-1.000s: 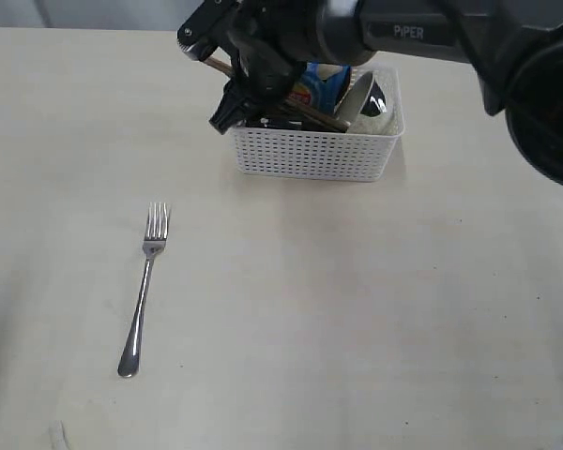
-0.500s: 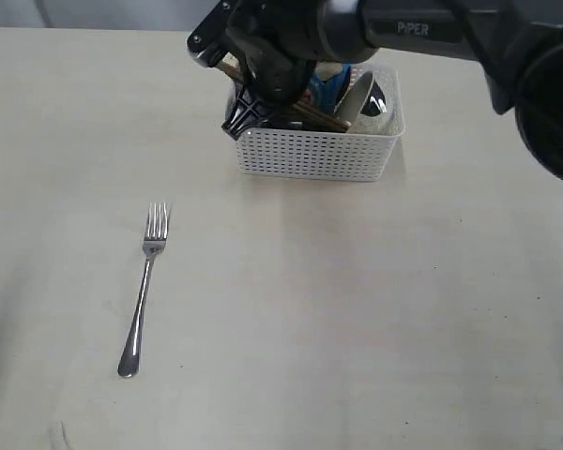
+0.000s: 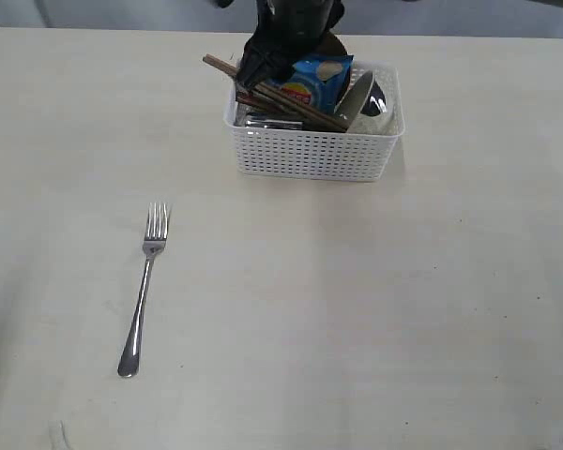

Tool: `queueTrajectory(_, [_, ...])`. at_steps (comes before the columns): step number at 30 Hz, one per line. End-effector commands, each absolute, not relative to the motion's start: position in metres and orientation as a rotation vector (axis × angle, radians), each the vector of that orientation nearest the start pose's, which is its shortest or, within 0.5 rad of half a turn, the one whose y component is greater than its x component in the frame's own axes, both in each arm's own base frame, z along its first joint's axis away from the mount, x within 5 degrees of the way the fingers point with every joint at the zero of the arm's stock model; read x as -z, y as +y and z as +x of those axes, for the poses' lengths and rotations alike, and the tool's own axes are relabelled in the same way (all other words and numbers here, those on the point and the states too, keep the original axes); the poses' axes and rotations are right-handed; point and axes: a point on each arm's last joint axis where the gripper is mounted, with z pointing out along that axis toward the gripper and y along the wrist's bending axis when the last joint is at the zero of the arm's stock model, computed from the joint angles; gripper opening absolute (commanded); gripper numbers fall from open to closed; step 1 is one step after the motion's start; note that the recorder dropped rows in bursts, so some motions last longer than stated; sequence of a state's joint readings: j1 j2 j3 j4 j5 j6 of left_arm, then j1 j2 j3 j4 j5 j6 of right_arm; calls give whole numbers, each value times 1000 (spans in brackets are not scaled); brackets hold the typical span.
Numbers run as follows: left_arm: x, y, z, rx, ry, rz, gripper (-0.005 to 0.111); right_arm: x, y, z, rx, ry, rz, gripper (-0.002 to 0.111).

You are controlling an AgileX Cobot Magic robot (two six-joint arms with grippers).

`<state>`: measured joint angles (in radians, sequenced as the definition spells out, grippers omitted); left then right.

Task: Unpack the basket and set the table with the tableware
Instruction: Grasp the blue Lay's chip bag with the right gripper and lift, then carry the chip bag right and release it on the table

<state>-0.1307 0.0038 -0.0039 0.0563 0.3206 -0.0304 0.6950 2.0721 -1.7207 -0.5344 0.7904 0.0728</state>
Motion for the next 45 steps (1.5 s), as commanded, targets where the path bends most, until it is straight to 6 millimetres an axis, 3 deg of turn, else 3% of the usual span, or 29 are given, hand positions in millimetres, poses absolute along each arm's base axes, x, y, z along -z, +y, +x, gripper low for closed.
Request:
queueTrajectory(1, [-184,-5,54,63,1800,123,0,-225,266,385,334,2266,-1095,53])
queueTrajectory(23, [-184,-5,54,63,1800,123,0,-176,266,405,533,2175,-1250,51])
queueTrajectory(26, [-184,-5,54,63,1800,123,0,-166,265,405,557,2205,-1263,32])
queueTrajectory(27, [-184,-5,54,63,1800,123,0,-164,264,405,567,2216,-1266,16])
queueTrajectory(28, [-184,-5,54,63,1800,123,0,-164,264,404,571,2220,-1265,8])
queueTrajectory(29, [-184,-5,54,63,1800,123,0,-168,263,404,572,2218,-1259,0])
queueTrajectory(32, [-184,-5,54,63,1800,123,0,-182,263,402,561,2199,-1236,0])
queueTrajectory(38, [-184,-5,54,63,1800,123,0,-229,257,395,542,2143,-1164,0])
queueTrajectory(45, [-184,-5,54,63,1800,123,0,-257,247,388,587,2140,-1121,0])
